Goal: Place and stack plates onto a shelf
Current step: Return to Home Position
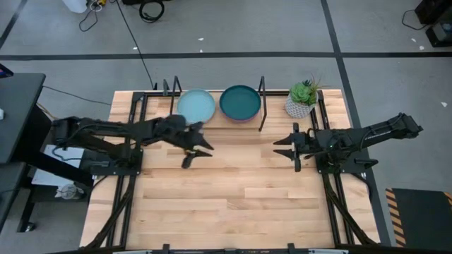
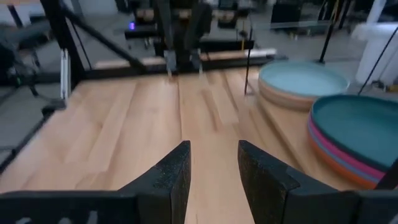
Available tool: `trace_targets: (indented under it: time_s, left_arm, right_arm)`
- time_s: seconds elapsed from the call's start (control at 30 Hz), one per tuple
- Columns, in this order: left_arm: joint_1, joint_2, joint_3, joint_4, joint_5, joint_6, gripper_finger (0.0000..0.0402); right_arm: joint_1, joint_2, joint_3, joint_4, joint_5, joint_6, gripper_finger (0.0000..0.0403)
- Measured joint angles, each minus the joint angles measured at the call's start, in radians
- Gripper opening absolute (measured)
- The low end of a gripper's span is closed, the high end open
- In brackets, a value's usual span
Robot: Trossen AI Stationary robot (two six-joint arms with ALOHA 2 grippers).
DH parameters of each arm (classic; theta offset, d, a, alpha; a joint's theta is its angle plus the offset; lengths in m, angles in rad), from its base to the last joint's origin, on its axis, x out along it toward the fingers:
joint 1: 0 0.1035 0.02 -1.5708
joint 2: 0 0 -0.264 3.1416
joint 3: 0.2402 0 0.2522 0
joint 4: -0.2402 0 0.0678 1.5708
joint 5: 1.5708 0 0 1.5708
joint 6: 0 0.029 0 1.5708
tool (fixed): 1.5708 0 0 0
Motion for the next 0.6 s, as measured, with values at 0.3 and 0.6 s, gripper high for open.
trace_targets:
  time_s: [0.3,0.6]
  left_arm:
    - [-0.045,-0.300,-0.296,0.172,-0.176,-0.011,0.0127]
    - [-0.046,-0.595,-0.534,0.283,-0.258,-0.049,0.0127]
  right_arm:
    - [-0.015,-0.143,-0.063,-0.017,-0.009,0.033,0.0139]
    - [-0.015,-0.308,-0.139,-0.034,-0.019,0.025,0.0139]
